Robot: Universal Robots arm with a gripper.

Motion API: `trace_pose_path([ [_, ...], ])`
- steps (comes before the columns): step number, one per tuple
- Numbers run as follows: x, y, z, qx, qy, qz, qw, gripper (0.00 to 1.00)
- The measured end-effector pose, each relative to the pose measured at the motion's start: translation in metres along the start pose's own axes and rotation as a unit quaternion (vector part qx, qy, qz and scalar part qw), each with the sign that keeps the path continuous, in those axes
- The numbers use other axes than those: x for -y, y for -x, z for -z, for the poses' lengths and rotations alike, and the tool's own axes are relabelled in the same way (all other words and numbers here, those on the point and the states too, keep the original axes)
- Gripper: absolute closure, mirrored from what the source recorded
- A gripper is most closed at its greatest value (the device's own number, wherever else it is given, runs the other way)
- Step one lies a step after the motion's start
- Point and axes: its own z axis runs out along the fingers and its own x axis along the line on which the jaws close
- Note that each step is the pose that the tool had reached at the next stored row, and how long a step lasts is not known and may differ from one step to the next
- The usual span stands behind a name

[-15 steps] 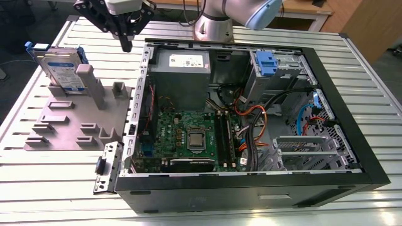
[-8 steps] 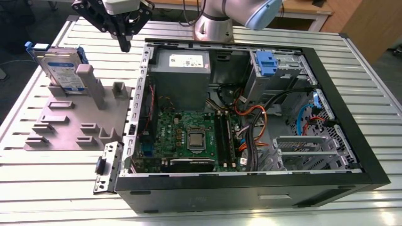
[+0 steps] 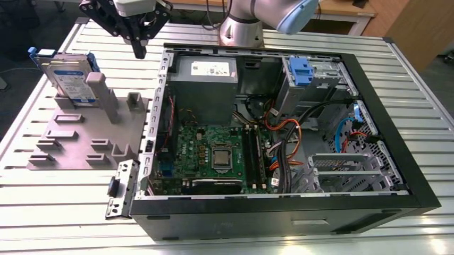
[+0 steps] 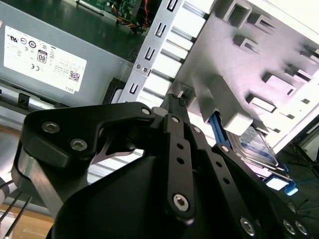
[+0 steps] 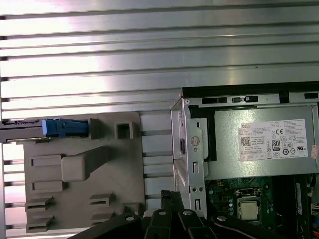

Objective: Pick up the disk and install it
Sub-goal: 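Reach for the disk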

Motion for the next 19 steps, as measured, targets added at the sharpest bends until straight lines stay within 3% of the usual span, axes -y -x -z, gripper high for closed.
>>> trace_pose_path([
  [19, 0.0004, -0.0049, 0.0, 0.0, 0.0, 0.0, 1.0, 0.89],
])
